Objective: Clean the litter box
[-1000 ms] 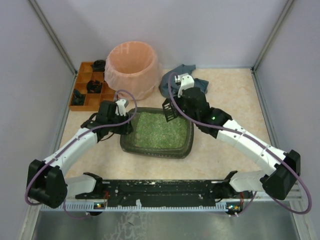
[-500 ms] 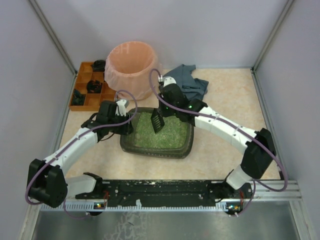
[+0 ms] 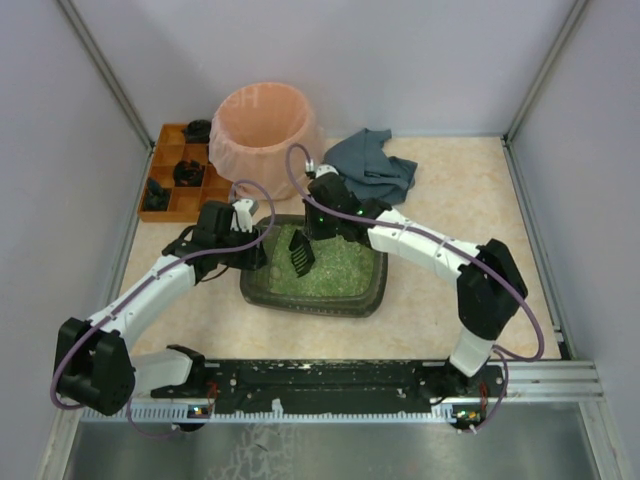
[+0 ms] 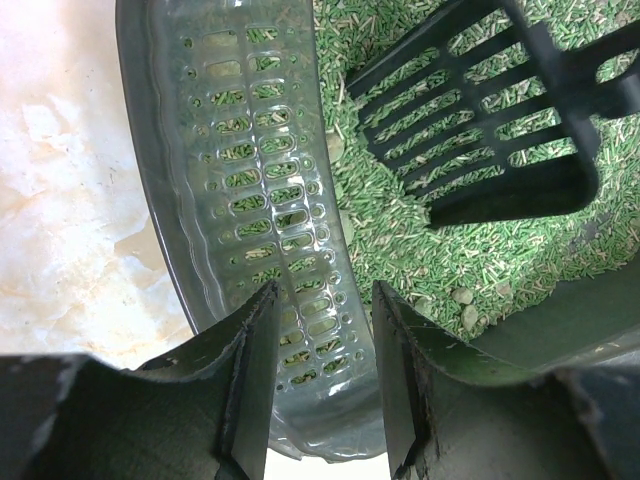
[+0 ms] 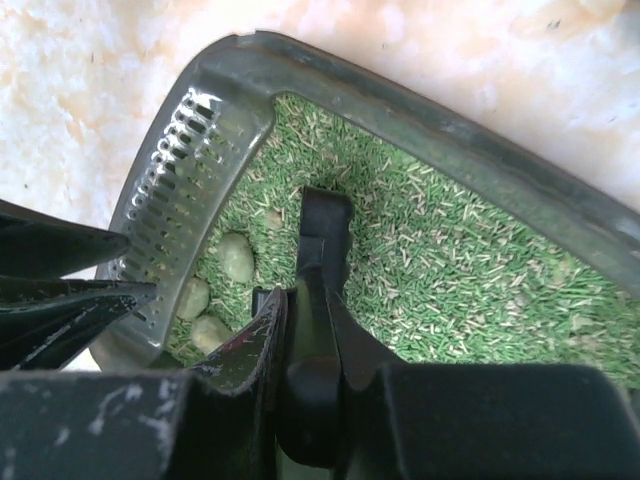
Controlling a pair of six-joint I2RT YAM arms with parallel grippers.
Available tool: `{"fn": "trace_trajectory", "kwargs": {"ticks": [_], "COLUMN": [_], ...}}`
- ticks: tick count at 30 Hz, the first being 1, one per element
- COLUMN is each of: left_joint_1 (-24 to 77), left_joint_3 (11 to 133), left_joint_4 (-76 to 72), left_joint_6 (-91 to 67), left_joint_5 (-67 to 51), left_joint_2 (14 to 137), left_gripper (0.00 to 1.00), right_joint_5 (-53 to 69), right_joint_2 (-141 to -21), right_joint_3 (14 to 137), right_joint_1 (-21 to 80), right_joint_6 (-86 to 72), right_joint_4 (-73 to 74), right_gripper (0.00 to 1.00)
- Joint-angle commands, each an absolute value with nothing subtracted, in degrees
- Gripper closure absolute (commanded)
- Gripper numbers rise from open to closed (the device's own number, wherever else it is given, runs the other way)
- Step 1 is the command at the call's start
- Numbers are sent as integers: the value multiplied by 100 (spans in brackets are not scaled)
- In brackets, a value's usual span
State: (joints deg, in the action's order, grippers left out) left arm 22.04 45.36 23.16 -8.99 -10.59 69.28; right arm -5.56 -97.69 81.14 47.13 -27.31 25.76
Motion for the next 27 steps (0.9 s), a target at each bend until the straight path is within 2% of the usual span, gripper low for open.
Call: {"fn": "trace_trajectory", "kwargs": {"ticks": [1, 8, 15, 20, 27], "left_joint_1": [2223, 2217, 2223, 2220, 2223], "left_joint_3": [4617, 4623, 4619, 4621, 4616], "left_joint_4": [2259, 2253, 2259, 2259, 2259], "left_joint_6": [-896, -900, -901, -905, -903], "left_joint_5": [-1116, -1129, -1134, -1152, -1123], "left_joint_2": [6934, 6960, 6967, 6976, 6953], "left_gripper": [53, 53, 53, 53, 53], "right_joint_5": [107, 776, 1368, 1460, 1202], "right_joint_2": [-9529, -9236, -9509, -9659, -9117], "right_joint_3": [7332, 6055, 5187, 4948, 4683], "right_joint_1": [4774, 4773, 4802, 4823, 4672], "right_joint_6": [-3432, -4543, -5570, -5676, -5688], "right_joint_4": [1741, 247, -1103, -1348, -1294], "right_gripper": [100, 100, 100, 100, 100]}}
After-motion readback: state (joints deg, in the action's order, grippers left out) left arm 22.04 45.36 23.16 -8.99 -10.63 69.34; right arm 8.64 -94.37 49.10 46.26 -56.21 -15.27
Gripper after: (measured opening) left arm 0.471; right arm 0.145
